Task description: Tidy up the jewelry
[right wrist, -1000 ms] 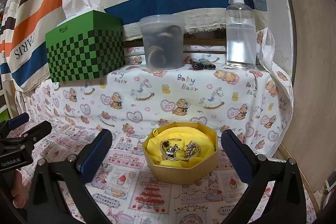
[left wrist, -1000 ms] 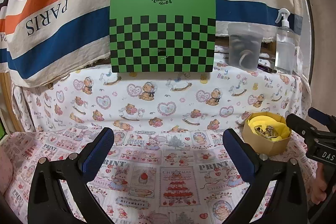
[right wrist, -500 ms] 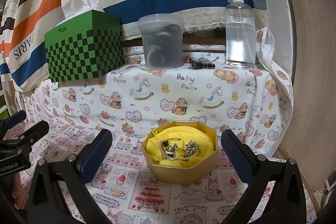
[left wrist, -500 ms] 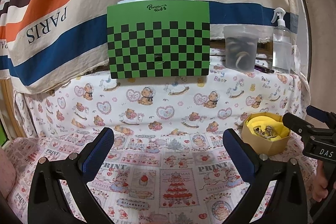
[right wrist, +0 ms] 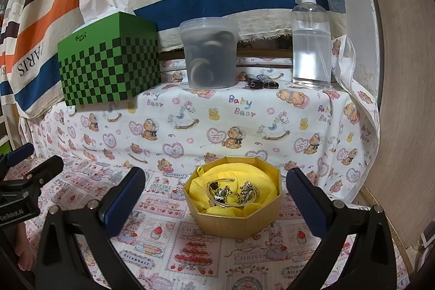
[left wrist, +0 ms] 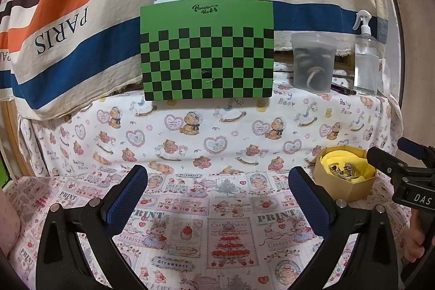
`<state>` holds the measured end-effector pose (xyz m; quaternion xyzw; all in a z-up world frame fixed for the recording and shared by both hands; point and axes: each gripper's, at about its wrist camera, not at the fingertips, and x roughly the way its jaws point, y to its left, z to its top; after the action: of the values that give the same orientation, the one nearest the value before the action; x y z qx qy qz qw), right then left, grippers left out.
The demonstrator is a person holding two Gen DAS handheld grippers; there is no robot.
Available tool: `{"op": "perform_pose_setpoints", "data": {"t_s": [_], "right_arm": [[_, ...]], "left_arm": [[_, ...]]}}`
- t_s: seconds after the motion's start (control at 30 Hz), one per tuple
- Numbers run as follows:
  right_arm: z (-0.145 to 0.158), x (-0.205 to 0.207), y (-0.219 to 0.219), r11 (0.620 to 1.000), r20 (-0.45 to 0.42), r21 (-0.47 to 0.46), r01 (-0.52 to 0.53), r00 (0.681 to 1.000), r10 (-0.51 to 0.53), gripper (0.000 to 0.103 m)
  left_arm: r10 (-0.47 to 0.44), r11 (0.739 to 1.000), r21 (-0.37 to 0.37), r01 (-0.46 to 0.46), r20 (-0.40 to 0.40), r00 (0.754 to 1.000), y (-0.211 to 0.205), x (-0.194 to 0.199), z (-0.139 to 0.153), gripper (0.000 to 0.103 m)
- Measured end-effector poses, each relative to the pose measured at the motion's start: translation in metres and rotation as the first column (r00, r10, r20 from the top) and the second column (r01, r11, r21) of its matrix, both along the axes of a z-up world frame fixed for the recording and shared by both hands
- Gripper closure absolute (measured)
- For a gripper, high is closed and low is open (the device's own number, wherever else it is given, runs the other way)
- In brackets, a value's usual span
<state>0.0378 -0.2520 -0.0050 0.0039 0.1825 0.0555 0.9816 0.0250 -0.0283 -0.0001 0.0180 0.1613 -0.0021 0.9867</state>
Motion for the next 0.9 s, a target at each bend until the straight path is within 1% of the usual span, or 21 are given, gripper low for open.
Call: {"op": "perform_pose_setpoints", "data": {"t_s": [0.9], "right_arm": [[0.0000, 0.0000, 0.0010, 1.000, -0.001, -0.001, -0.001, 1.000, 0.001, 0.000]], "left_arm": [[0.006, 1.000, 0.001, -0.006, 0.001, 1.000, 0.0006, -0.0005, 0.0005, 0.000]]}}
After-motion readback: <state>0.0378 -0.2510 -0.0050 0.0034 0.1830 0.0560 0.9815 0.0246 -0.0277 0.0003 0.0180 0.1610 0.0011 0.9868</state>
